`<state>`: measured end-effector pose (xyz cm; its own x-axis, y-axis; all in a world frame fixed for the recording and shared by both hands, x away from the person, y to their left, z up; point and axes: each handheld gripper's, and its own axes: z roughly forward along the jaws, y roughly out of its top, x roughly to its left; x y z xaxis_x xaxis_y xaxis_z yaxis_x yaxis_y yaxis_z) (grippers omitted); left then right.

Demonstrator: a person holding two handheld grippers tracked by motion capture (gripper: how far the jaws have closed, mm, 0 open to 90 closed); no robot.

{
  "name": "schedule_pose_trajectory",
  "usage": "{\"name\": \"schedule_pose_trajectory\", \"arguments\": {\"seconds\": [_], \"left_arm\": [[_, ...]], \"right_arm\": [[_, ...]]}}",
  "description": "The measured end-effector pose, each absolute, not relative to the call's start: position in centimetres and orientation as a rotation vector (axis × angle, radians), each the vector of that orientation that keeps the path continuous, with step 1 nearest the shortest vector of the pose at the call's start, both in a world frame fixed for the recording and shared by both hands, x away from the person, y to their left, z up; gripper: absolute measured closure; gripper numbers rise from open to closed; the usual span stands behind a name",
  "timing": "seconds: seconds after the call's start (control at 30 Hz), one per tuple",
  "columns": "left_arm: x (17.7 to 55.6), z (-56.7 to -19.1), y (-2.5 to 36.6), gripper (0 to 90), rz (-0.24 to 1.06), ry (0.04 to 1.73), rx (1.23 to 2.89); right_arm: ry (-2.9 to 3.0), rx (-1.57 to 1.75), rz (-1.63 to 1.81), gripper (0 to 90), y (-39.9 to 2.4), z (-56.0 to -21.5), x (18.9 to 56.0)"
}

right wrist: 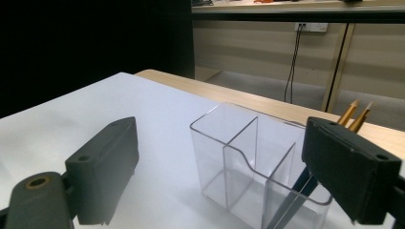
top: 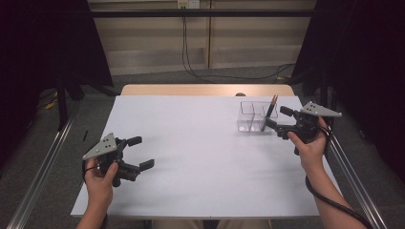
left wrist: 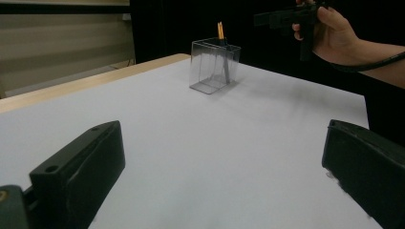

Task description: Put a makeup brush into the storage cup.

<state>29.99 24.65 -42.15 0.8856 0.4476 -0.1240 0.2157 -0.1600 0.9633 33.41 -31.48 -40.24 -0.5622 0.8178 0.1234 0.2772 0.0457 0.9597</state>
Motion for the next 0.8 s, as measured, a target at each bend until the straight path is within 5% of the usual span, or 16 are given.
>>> {"name": "schedule_pose_trajectory", "arguments": {"seconds": [0.8], "left_arm": [[29.9,-42.2,24.9,0.6,0.217,0.509,1.747]], "right_arm": [[1.917,1.089,1.574,10.3,-30.7,-41.8,31.0]]}}
